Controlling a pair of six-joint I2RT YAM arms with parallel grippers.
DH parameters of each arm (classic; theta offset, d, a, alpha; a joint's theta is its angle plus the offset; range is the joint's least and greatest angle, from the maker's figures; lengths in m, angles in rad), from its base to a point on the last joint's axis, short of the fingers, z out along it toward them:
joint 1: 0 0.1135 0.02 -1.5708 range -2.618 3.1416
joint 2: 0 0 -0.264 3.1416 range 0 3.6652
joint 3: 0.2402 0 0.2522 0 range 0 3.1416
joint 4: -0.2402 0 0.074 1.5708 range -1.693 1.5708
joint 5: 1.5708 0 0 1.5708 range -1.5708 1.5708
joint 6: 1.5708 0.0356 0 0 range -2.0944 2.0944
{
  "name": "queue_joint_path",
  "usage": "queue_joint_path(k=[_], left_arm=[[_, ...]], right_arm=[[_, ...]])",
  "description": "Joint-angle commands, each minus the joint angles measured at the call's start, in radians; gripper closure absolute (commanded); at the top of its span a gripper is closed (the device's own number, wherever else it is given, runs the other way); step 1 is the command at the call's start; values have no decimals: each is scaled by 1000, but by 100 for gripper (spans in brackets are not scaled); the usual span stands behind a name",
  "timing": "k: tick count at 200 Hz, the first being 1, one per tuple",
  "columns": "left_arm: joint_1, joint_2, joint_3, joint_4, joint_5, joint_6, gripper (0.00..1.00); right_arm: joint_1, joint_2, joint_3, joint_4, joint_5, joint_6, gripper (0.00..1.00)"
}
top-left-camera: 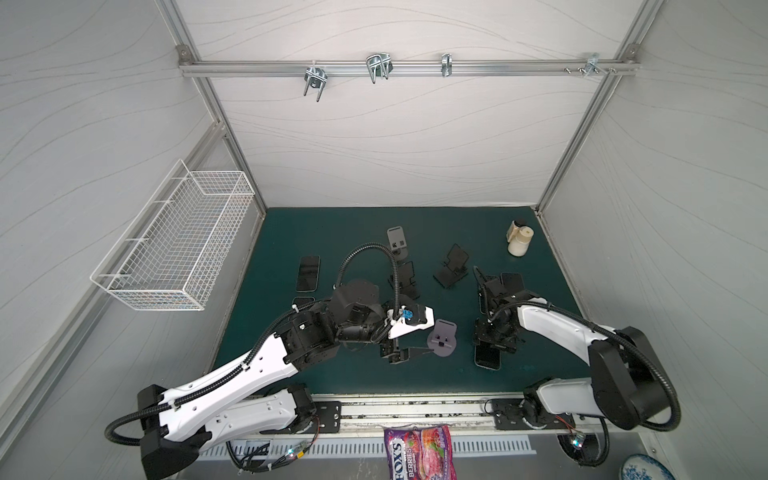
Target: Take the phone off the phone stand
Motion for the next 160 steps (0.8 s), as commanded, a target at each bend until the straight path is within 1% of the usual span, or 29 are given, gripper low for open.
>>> queue_joint_path(k=[1, 23, 58, 83, 108, 125, 160], left_arm=[[-5, -31, -8, 0, -13, -10, 19], [-5, -47, -20, -3, -17, -9, 19], [-5, -46, -21, -20, -30, 9, 18], [-5, -38, -15, -19, -29, 12, 18], [-5, -38, -11, -21, -29, 12, 18], [-5, -43, -12, -26, -33, 16, 18], [-5, -49, -14, -37, -41, 18, 18]], right_arm=[[7, 30, 1, -2, 14, 13, 30], [7, 32, 6, -9, 24, 12, 26], [7, 34, 13, -18, 29, 11, 24], [7, 37, 21, -27, 31, 2, 20], [7, 37, 22, -30, 37, 0, 19], [7, 40, 25, -28, 39, 2, 15], [9, 42, 23, -24, 38, 7, 15]])
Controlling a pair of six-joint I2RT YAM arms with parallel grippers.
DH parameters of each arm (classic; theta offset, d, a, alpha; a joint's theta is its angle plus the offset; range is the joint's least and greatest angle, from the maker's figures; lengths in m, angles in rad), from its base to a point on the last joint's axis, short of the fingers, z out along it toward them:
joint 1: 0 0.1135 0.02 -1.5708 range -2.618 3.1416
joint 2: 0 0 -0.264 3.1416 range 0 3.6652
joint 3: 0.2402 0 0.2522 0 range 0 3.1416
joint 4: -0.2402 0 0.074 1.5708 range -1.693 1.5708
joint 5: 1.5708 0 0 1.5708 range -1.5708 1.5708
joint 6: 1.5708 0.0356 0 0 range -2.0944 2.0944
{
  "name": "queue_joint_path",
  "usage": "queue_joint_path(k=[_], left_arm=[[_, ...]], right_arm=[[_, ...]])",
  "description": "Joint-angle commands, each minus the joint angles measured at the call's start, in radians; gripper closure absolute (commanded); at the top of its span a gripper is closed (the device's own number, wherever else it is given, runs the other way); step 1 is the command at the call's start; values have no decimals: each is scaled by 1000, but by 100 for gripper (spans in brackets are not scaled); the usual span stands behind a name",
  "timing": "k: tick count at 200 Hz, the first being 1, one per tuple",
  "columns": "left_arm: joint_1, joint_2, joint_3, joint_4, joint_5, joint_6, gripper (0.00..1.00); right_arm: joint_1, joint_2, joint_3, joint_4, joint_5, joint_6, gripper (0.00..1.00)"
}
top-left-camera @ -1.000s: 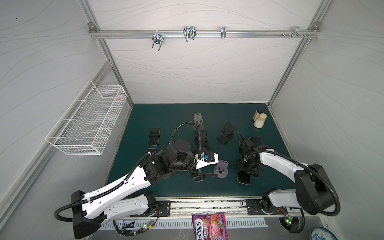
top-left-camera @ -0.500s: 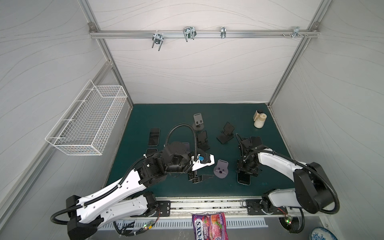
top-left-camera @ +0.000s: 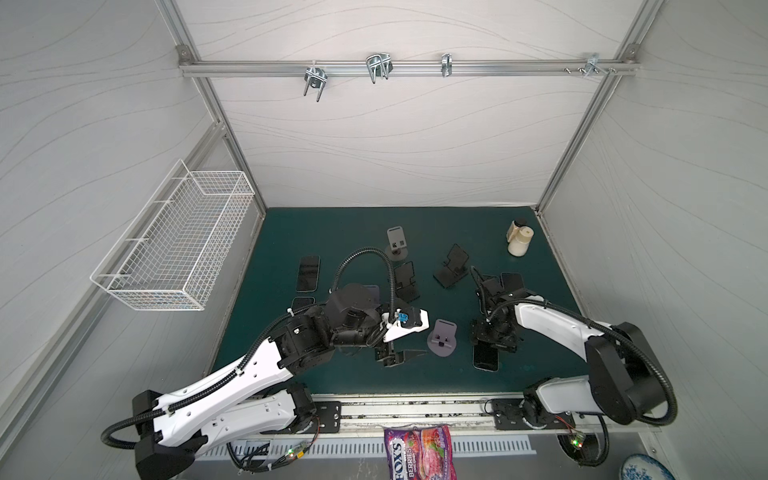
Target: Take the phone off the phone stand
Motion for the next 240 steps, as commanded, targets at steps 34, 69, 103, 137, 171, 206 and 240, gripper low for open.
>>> queue_joint_path(k=[34, 69, 103, 137, 171, 206, 240], left_arm=[[-5, -22, 4, 30, -37, 10, 18], [-5, -72, -67, 171, -211, -39, 18], [-4, -128, -158, 338, -498, -105, 18], [-1, -152, -238, 414, -824, -165, 18], [116, -176, -323, 432, -1008, -295, 18], [411, -175, -464, 486, -1064, -530, 21], [586, -49, -558, 638, -1105, -537, 22]], right_arm=[[5, -11, 11, -22, 26, 8, 10], [4, -78, 32, -46, 41, 8, 6], [4, -157, 55, -85, 77, 18, 1], [3, -231, 80, -128, 123, 24, 1], [3, -297, 116, -166, 187, 19, 1], [0, -356, 144, -110, 299, 17, 1], [0, -405, 108, 134, 429, -59, 1]])
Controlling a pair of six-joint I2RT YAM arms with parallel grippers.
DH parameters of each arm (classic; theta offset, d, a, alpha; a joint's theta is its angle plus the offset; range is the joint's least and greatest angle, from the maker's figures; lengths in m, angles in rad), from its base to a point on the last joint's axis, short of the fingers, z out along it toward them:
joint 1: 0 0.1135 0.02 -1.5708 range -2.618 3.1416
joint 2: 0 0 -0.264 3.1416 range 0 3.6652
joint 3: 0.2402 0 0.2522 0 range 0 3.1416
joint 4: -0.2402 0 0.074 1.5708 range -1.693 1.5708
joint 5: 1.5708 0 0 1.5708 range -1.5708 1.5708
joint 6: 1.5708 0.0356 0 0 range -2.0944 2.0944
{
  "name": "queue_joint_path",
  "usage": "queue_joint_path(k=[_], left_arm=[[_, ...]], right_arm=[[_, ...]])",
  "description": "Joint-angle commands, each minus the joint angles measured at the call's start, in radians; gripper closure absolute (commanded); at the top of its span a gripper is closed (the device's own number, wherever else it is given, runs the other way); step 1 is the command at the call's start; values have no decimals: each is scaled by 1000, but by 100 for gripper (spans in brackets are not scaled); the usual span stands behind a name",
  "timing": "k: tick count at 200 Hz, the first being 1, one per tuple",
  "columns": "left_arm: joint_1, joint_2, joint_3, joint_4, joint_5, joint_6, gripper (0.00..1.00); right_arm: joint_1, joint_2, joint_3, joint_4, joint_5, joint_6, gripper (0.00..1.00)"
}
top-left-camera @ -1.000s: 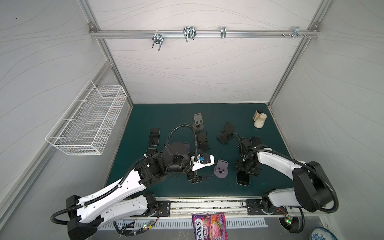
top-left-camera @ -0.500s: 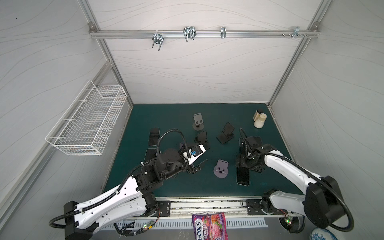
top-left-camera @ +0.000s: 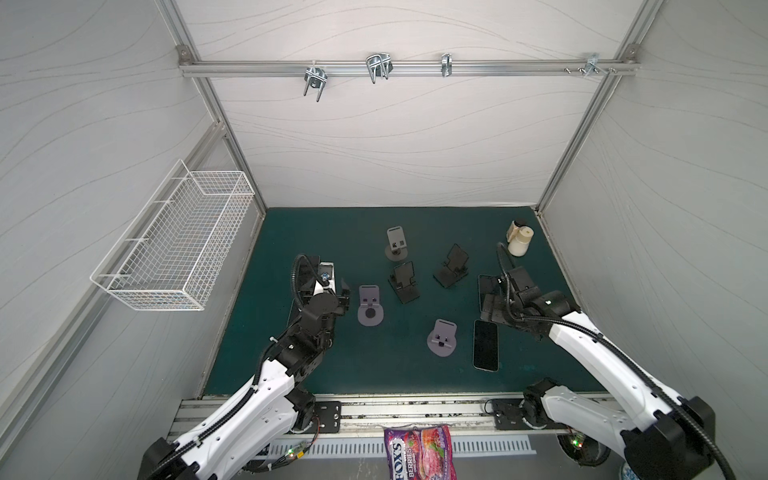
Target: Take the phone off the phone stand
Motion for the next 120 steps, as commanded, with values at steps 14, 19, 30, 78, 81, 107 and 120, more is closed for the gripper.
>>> queue_joint_path(k=[14, 19, 30, 78, 81, 107, 120], left_arm=[[142, 143, -56, 245, -77, -58, 21], [159, 165, -63, 279, -79, -58, 21], [202, 237, -90, 405, -63, -58, 21], [316, 446, -97, 613, 67, -59, 20], [321, 453, -97, 619, 81, -56, 20], [395, 505, -96, 689, 196, -68, 18], [425, 530, -86, 712, 242, -54, 17]], right_arm=[[0, -54, -77, 348, 196, -171, 1], [0, -59, -110, 425, 233, -222, 1], [-6, -61, -169, 611, 291, -350, 1], [-192, 59, -381, 1151, 169, -568, 1], [-202, 68, -391, 1177, 158, -565, 1], [-233, 154, -473, 1387, 63, -603, 1], [-240, 201, -498, 1472, 13, -622, 1]])
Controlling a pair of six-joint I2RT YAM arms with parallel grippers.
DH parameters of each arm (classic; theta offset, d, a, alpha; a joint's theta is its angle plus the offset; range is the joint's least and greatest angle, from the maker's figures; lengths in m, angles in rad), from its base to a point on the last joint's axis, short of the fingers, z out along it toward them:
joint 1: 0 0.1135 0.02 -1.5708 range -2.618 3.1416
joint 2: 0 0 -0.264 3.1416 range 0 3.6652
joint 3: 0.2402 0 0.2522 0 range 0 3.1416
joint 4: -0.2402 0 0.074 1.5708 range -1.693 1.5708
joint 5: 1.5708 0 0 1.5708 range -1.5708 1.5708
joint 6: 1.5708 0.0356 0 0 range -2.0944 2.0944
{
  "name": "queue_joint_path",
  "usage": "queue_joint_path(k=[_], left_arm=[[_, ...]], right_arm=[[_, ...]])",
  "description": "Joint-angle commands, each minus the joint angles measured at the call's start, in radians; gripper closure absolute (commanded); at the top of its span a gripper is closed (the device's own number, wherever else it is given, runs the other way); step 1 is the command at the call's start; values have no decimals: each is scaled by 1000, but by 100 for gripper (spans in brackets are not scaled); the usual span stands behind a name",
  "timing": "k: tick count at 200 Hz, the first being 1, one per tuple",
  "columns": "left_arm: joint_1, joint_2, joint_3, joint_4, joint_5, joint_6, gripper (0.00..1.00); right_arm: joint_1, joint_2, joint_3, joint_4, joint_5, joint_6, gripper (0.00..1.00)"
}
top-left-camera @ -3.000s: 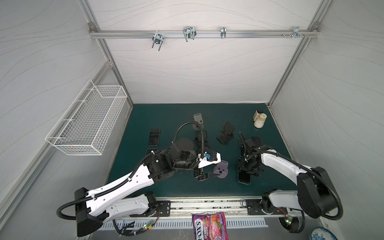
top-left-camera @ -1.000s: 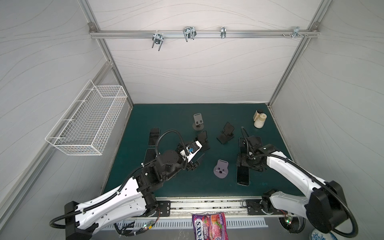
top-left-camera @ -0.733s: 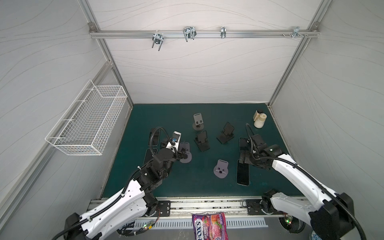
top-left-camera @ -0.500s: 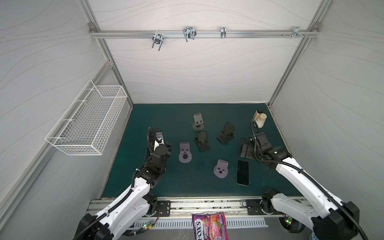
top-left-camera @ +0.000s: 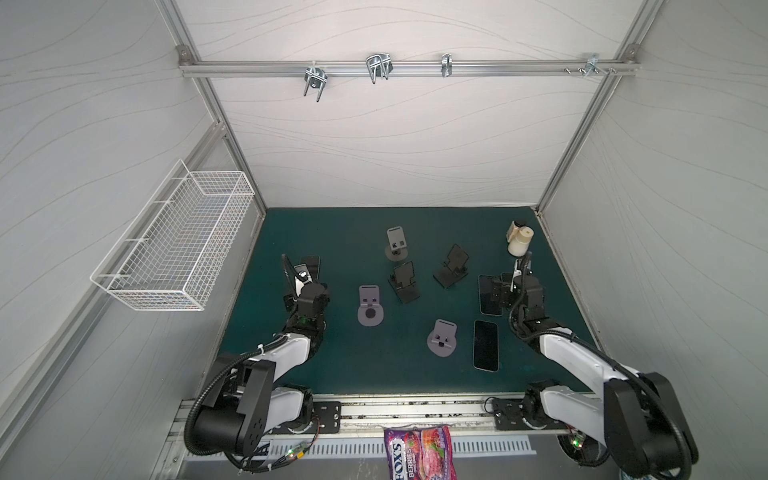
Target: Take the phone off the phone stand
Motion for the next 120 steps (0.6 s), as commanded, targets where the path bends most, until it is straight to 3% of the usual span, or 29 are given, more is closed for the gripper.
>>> queue_joint_path(k=[1, 18, 45, 67, 79, 100, 120], left_arm=[[54, 36, 22, 146, 117, -2, 17], [86, 58, 21, 175, 196, 19, 17], [116, 79, 4, 230, 285, 28, 17], [154, 142, 13, 274, 355, 1, 16], [171, 184, 28, 291, 410, 4, 16], [189, 243, 37, 323, 511, 21, 15], [191, 266, 64, 310, 449, -2, 12]], right_arm=[[-11, 65, -42, 307, -118, -84, 1], [-18, 155, -64, 437, -169, -104, 1], [-20, 250, 31, 387, -203, -118, 1], [-35, 407, 32, 567, -246, -154, 1], [-76, 381, 43, 480, -278, -94, 1], [-111, 431, -10, 635, -214, -35, 1], [-127, 414, 30, 526, -191, 5, 1]])
